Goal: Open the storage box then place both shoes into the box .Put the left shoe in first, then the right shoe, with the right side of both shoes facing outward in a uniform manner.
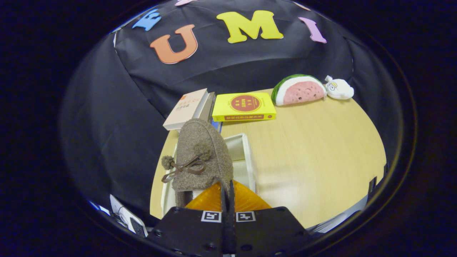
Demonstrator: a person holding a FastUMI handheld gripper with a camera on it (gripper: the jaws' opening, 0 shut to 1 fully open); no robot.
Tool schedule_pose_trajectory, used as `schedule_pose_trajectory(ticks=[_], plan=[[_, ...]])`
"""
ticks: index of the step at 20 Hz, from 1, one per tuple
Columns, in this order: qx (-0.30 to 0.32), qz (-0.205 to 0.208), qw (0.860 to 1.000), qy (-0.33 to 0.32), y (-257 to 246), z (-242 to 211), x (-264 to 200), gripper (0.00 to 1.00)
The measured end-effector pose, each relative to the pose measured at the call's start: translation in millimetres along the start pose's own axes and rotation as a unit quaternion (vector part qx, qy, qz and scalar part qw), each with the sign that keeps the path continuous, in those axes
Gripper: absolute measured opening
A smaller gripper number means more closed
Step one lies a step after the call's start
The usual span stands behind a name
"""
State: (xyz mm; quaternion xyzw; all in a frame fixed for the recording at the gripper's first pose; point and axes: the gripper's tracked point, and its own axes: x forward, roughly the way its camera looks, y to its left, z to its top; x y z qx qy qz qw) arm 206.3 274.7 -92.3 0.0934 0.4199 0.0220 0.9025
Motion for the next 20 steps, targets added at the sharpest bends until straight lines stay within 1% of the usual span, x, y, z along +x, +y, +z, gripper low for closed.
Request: schedule_pose_trajectory(ticks=[2,4,7,10,12,13,14,15,16,17,20], plan=[[-0.004,-0.021,1.0,0.0,-4,-10,18,0.0],[-0.003,-0.033,0.999,0.003,-6,-19,30,0.0],[-0.021,-0.05,0.998,-0.014,-11,-20,35,0.0],[-0.026,-0.06,0.997,-0.029,-13,-19,30,0.0],[-0.027,-0.061,0.997,-0.035,-13,-19,27,0.03],[-0.026,-0.054,0.997,-0.041,-11,-20,26,0.04],[-0.026,-0.047,0.998,-0.042,-9,-20,23,0.09],[-0.027,-0.04,0.998,-0.047,-6,-20,20,0.13],[-0.031,-0.045,0.997,-0.063,-10,-14,13,0.16],[-0.035,-0.052,0.994,-0.084,-15,-5,4,0.17],[-0.036,-0.049,0.988,-0.141,-22,12,-27,0.19]])
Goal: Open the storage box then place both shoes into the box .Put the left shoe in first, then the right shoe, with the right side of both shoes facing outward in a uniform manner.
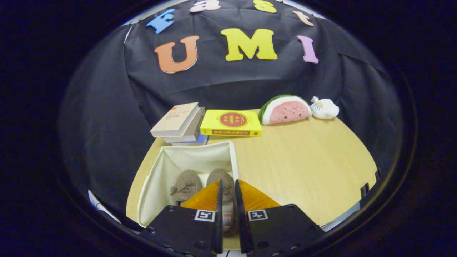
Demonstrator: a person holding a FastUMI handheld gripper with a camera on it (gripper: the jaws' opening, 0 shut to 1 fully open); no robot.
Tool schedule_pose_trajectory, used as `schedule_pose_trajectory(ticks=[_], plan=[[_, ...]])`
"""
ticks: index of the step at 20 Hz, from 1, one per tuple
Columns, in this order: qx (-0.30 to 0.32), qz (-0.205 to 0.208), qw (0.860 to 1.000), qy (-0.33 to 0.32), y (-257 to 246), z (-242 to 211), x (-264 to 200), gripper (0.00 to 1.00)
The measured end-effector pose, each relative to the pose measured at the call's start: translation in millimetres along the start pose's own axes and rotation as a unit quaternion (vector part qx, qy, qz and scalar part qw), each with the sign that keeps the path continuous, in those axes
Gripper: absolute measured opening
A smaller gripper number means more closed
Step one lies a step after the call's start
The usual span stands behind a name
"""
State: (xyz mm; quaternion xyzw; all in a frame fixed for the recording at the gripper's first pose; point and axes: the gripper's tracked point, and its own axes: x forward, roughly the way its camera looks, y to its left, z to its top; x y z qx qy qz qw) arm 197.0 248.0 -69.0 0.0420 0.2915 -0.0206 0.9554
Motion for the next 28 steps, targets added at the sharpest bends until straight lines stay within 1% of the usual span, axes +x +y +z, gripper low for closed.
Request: schedule_pose_trajectory(ticks=[1,3,4,8,9,11,13,15,19,20,21,23,25,26,28], plan=[[0.001,0.001,1.0,-0.018,-7,8,-10,0.19],[0.001,-0.008,0.998,-0.06,-26,26,-32,0.23],[0.002,-0.012,0.996,-0.083,-35,32,-44,0.23],[-0.004,-0.034,0.985,-0.171,-75,55,-91,0.31],[-0.007,-0.037,0.982,-0.185,-83,57,-102,0.35],[0.001,-0.049,0.978,-0.205,-104,55,-124,0.38],[0.004,-0.038,0.974,-0.223,-110,55,-139,0.39],[0.002,-0.04,0.97,-0.24,-126,54,-151,0.52],[-0.009,-0.048,0.967,-0.248,-140,43,-160,0.79],[-0.012,-0.053,0.966,-0.253,-145,40,-162,0.79],[-0.013,-0.052,0.965,-0.258,-146,40,-164,0.84],[-0.025,-0.058,0.958,-0.28,-149,40,-171,0.89],[-0.038,-0.057,0.955,-0.29,-147,35,-174,0.9],[-0.043,-0.056,0.954,-0.292,-146,32,-175,0.92],[-0.052,-0.057,0.95,-0.303,-146,28,-180,0.95]])
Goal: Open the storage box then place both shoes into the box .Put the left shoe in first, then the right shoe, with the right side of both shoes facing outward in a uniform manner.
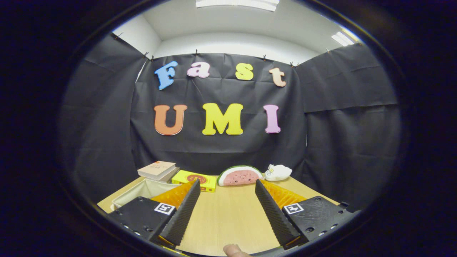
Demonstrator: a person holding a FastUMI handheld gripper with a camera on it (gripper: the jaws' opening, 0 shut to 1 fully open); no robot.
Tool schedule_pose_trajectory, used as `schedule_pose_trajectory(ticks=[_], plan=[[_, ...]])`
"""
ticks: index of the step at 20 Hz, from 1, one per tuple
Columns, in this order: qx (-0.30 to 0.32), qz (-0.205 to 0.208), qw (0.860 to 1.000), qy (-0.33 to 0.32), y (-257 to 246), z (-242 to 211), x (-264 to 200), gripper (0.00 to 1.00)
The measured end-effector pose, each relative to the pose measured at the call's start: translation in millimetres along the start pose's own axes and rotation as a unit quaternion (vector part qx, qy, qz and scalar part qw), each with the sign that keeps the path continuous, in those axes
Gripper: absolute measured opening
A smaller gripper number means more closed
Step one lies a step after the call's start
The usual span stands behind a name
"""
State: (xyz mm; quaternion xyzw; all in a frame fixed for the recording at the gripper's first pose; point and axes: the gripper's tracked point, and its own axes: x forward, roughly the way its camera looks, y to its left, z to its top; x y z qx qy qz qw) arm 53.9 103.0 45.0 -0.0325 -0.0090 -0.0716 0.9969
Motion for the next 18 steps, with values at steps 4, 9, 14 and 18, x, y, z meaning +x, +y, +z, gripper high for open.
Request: schedule_pose_trajectory(ticks=[4,9,14,18], plan=[[-0.009,0.007,1.0,-0.007,4,-14,-9,0.95],[-0.01,0.001,1.0,0.002,-4,-30,-11,0.95],[-0.007,-0.005,1.0,0.007,-16,-39,-10,0.95],[-0.002,-0.004,1.0,0.005,-18,-37,-13,0.95]])
